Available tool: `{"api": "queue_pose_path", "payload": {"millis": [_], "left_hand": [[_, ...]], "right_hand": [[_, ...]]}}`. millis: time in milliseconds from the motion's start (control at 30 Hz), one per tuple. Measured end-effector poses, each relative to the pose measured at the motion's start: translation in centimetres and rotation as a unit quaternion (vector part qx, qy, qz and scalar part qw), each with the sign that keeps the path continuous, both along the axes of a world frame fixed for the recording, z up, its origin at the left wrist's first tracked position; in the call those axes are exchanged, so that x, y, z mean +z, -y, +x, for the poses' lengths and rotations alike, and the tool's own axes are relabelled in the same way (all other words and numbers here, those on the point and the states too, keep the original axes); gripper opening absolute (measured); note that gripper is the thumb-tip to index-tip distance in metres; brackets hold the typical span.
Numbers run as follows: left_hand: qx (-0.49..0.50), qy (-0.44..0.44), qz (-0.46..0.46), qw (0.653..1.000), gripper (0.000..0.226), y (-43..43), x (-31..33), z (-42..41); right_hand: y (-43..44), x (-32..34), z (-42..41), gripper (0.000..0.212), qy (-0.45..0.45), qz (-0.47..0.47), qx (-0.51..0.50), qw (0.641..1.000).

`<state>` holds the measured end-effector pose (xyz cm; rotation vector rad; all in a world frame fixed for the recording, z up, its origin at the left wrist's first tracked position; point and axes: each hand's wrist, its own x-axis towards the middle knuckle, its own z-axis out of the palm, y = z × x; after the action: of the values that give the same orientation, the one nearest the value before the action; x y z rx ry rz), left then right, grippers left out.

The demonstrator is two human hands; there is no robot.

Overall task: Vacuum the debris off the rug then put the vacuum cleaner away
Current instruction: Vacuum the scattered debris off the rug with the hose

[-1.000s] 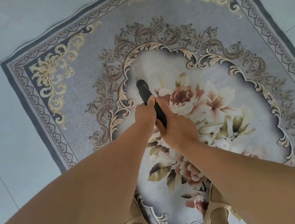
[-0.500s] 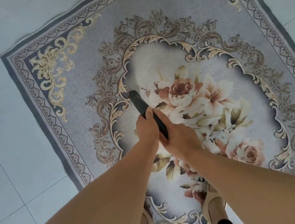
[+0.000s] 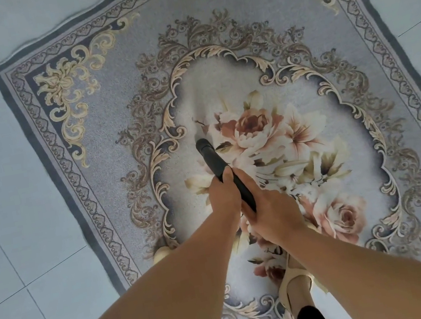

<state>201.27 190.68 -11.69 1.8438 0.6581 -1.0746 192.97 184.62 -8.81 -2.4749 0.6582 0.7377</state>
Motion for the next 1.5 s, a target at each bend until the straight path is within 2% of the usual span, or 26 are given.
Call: {"api": "queue_pose_path", "payload": {"millis": [233, 367, 533, 833, 933, 1033, 1100, 1167, 1233, 1300, 1500], "left_hand": [[0.02, 0.053, -0.004, 0.998, 0.039, -0.8, 0.6, 2.3], [0.068, 0.083, 0.032, 0.994, 0.037, -3.3, 0.4, 5.6], [0.115, 0.073, 0.057, 0.989, 0.035, -4.8, -0.3, 7.7], [0.113, -0.039, 0.037, 0.992, 0.039, 0.4, -0.5, 3.0], [0.175, -0.111, 0.003, 0.978, 0.038, 1.1, -1.2, -0.5], [0.264, -0.17, -0.017, 0.949, 0.036, 1.0, -1.3, -3.4], [0.302, -0.183, 0.0, 0.936, 0.027, 0.6, -1.2, -4.5], [0.3, -0.202, 0.029, 0.932, 0.013, 0.0, -1.2, -5.2], [0.312, -0.22, 0.045, 0.923, 0.018, -1.1, -2.1, -6.0], [0.331, -0.234, 0.051, 0.913, 0.012, -2.3, -3.2, -6.6], [0.309, -0.245, 0.015, 0.919, 0.015, -5.7, -5.0, -6.6]], "right_hand": [[0.0, 0.0, 3.0, 0.066, 0.041, 0.046, -0.006, 0.998], [-1.7, -0.8, 7.0, 0.064, 0.063, 0.068, 0.045, 0.995], [-3.6, -1.9, 9.6, 0.066, 0.038, 0.064, 0.082, 0.994], [1.5, -0.6, 3.7, 0.064, 0.026, 0.016, 0.091, 0.995], [3.0, -0.5, 0.8, 0.067, -0.01, -0.012, 0.149, 0.989], [3.4, -1.0, -1.2, 0.079, -0.029, -0.044, 0.231, 0.972], [2.8, -1.3, -2.1, 0.087, -0.031, -0.074, 0.286, 0.955], [1.6, -1.5, -2.7, 0.09, -0.034, -0.095, 0.329, 0.939], [0.2, -1.9, -3.1, 0.091, -0.054, -0.094, 0.357, 0.928], [-1.1, -2.4, -3.6, 0.091, -0.064, -0.093, 0.356, 0.928], [-4.5, -3.6, -4.6, 0.096, -0.07, -0.11, 0.335, 0.933]]}}
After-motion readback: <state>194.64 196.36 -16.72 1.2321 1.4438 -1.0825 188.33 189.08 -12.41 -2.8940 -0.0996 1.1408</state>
